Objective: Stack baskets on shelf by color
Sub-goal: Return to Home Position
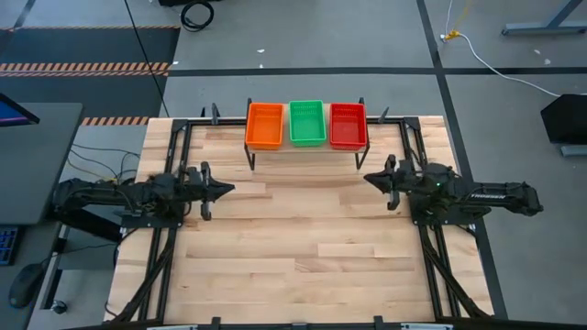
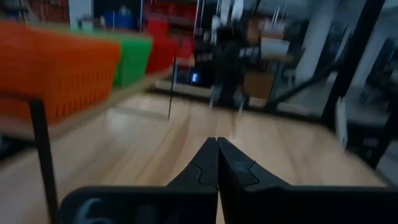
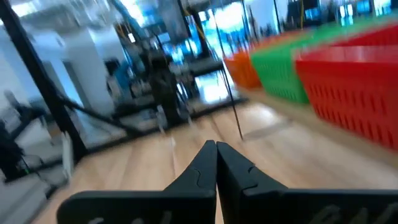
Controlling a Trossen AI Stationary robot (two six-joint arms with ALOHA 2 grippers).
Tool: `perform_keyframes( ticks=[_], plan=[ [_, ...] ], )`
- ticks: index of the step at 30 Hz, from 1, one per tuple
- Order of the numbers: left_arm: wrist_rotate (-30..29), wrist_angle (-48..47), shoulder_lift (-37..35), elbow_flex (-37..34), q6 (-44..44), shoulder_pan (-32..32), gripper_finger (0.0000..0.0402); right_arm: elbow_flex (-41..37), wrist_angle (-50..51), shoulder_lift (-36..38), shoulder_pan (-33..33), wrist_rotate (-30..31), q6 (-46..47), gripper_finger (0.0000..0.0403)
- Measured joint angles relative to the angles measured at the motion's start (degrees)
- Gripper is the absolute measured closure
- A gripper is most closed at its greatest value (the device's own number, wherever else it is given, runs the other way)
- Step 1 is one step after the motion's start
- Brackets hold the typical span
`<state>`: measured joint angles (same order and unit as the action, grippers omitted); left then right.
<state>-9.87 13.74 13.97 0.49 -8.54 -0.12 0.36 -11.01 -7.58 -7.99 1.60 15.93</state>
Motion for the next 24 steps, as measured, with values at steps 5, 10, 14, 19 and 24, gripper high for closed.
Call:
perform_keyframes(
  ticks=[5,10,14,19,24],
  plan=[
    [0.0,5.2,0.0,0.0,1.0,0.0,0.04,0.0,-4.8,1.4,0.0,-2.5,0.5,0.0399],
    [0.0,5.3,0.0,0.0,3.2,0.0,0.0378,0.0,-1.6,0.9,0.0,-6.9,1.3,0.0399],
    [0.0,5.3,0.0,0.0,3.2,0.0,0.0364,0.0,-1.3,0.7,0.0,-7.9,2.2,0.0396],
    [0.0,5.2,0.0,0.0,2.6,0.0,0.0361,0.0,-1.3,0.7,0.0,-7.8,2.4,0.0389],
    [0.0,5.2,0.0,0.0,2.1,0.0,0.037,0.0,-1.3,0.7,0.0,-7.8,2.4,0.0388]
  ],
)
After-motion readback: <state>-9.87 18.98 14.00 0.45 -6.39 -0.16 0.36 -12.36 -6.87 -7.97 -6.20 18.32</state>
